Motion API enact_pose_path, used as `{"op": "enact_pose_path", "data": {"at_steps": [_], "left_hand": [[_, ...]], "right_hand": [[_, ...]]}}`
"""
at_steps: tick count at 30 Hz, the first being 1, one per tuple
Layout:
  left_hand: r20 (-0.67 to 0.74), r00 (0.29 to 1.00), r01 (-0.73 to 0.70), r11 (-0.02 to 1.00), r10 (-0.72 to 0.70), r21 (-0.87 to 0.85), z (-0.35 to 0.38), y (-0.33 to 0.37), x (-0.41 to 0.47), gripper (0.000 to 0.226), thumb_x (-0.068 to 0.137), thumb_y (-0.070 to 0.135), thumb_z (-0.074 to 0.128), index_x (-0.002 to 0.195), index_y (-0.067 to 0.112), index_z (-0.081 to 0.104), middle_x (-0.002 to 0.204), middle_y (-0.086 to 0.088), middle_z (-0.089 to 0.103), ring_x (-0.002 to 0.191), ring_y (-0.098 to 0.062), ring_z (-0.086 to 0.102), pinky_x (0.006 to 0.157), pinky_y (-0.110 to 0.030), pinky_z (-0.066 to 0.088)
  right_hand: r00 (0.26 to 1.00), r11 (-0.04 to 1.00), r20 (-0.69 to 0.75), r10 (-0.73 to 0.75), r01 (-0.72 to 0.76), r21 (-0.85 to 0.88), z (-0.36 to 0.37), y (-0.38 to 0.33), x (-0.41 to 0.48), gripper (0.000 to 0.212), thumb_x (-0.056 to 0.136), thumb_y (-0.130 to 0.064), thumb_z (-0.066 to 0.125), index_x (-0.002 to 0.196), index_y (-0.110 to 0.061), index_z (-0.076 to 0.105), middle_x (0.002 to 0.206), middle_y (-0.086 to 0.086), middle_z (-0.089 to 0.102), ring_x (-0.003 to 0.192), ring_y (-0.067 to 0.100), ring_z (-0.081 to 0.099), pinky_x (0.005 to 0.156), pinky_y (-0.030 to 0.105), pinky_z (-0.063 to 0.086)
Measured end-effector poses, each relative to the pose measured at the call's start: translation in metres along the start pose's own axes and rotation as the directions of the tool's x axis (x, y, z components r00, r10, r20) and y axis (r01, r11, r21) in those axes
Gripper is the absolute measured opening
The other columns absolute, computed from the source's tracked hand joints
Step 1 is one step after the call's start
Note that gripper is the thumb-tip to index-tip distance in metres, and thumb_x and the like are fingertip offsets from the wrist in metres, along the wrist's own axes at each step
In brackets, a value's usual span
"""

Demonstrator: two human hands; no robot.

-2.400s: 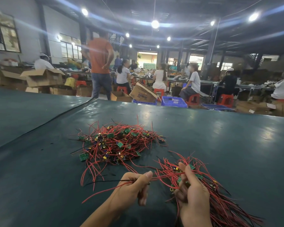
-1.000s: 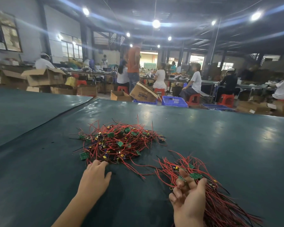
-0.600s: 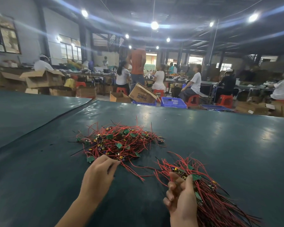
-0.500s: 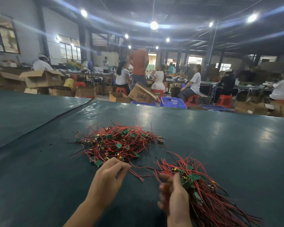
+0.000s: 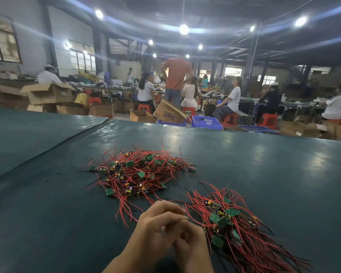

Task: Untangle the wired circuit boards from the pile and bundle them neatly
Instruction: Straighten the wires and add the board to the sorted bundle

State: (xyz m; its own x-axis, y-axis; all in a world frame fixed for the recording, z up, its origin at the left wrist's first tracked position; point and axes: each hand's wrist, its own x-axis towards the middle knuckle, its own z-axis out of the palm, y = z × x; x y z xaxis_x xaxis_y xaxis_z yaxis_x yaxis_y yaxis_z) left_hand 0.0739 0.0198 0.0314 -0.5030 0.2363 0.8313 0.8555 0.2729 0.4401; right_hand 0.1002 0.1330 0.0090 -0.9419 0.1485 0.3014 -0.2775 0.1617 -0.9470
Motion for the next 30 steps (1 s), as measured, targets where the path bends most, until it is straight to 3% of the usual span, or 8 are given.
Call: {"op": "enact_pose_path", "data": {"at_steps": [3, 6, 8, 11, 15, 18, 21, 30], "left_hand": [[-0.062, 0.995, 0.083, 0.996, -0.08, 0.04, -0.002, -0.003, 0.0, 0.03, 0.091, 0.032, 0.058, 0.069, 0.012, 0.063, 0.076, 0.009, 0.059, 0.069, -0.009, 0.057, 0.058, -0.03, 0.048], [-0.037, 0.917, 0.387, 0.908, -0.397, -0.16, -0.008, -0.003, 0.003, 0.062, 0.091, 0.057, 0.042, 0.052, 0.01, 0.048, 0.05, -0.002, 0.048, 0.047, -0.01, 0.043, 0.047, -0.03, 0.035], [0.152, 0.801, 0.598, 0.769, -0.578, -0.226, -0.012, -0.005, 0.005, 0.078, 0.089, 0.07, 0.033, 0.049, 0.007, 0.056, 0.047, -0.004, 0.056, 0.045, -0.014, 0.051, 0.051, -0.03, 0.043], [0.43, 0.558, 0.816, 0.564, -0.71, -0.128, -0.011, -0.008, 0.007, 0.083, 0.088, 0.067, 0.024, 0.065, 0.003, 0.072, 0.067, -0.01, 0.072, 0.061, -0.023, 0.069, 0.06, -0.033, 0.056], [0.5, 0.301, 0.942, 0.171, -0.812, -0.289, -0.001, -0.006, 0.007, 0.069, 0.083, 0.066, 0.037, 0.101, 0.007, 0.069, 0.087, -0.012, 0.075, 0.062, -0.018, 0.069, 0.048, -0.025, 0.05], [0.442, 0.3, 0.809, -0.02, -0.845, -0.587, -0.001, -0.005, 0.011, 0.049, 0.076, 0.049, 0.06, 0.099, 0.008, 0.069, 0.089, -0.012, 0.074, 0.06, -0.018, 0.068, 0.044, -0.022, 0.048], [0.422, 0.297, 0.699, -0.106, -0.857, -0.707, -0.006, -0.003, 0.014, 0.032, 0.068, 0.034, 0.071, 0.083, 0.007, 0.075, 0.08, -0.013, 0.072, 0.055, -0.016, 0.067, 0.042, -0.02, 0.05], [0.346, 0.413, 0.617, -0.02, -0.842, -0.786, -0.01, 0.002, 0.016, 0.037, 0.067, 0.007, 0.069, 0.104, 0.003, 0.068, 0.074, -0.014, 0.07, 0.053, -0.013, 0.066, 0.047, -0.021, 0.055]], "right_hand": [[0.994, 0.988, -0.11, 0.016, 0.001, 0.156, -0.003, -0.007, 0.003, 0.01, 0.083, -0.027, 0.075, 0.073, -0.026, 0.078, 0.058, 0.007, 0.068, 0.045, 0.009, 0.055, 0.046, 0.022, 0.043], [0.974, 0.954, -0.214, 0.074, -0.007, 0.3, -0.01, -0.014, 0.007, 0.014, 0.081, -0.019, 0.07, 0.079, -0.03, 0.078, 0.066, 0.006, 0.072, 0.044, 0.008, 0.055, 0.041, 0.018, 0.043], [0.964, 0.934, -0.25, 0.095, 0.0, 0.357, -0.014, -0.019, 0.006, 0.011, 0.079, -0.025, 0.068, 0.082, -0.031, 0.078, 0.07, 0.004, 0.072, 0.045, 0.008, 0.055, 0.039, 0.019, 0.041], [0.947, 0.891, -0.285, 0.146, 0.0, 0.454, -0.015, -0.02, 0.007, 0.017, 0.076, -0.026, 0.064, 0.084, -0.02, 0.078, 0.07, 0.007, 0.071, 0.042, 0.009, 0.052, 0.034, 0.021, 0.038], [0.948, 0.874, -0.292, 0.125, 0.034, 0.485, -0.014, -0.019, 0.007, 0.018, 0.084, -0.019, 0.06, 0.085, -0.017, 0.078, 0.071, 0.008, 0.07, 0.039, 0.011, 0.048, 0.033, 0.02, 0.036], [0.952, 0.872, -0.286, 0.108, 0.048, 0.488, -0.014, -0.02, 0.007, 0.021, 0.08, -0.025, 0.058, 0.088, -0.021, 0.077, 0.073, 0.008, 0.07, 0.04, 0.011, 0.048, 0.033, 0.022, 0.036], [0.95, 0.869, -0.295, 0.104, 0.058, 0.492, -0.014, -0.019, 0.008, 0.021, 0.084, -0.024, 0.057, 0.087, -0.02, 0.077, 0.071, 0.008, 0.069, 0.04, 0.011, 0.047, 0.033, 0.022, 0.035], [0.959, 0.932, -0.256, 0.12, -0.02, 0.362, -0.014, -0.016, 0.009, 0.019, 0.087, -0.018, 0.064, 0.083, -0.031, 0.078, 0.06, 0.004, 0.066, 0.038, 0.009, 0.045, 0.034, 0.02, 0.035]]}}
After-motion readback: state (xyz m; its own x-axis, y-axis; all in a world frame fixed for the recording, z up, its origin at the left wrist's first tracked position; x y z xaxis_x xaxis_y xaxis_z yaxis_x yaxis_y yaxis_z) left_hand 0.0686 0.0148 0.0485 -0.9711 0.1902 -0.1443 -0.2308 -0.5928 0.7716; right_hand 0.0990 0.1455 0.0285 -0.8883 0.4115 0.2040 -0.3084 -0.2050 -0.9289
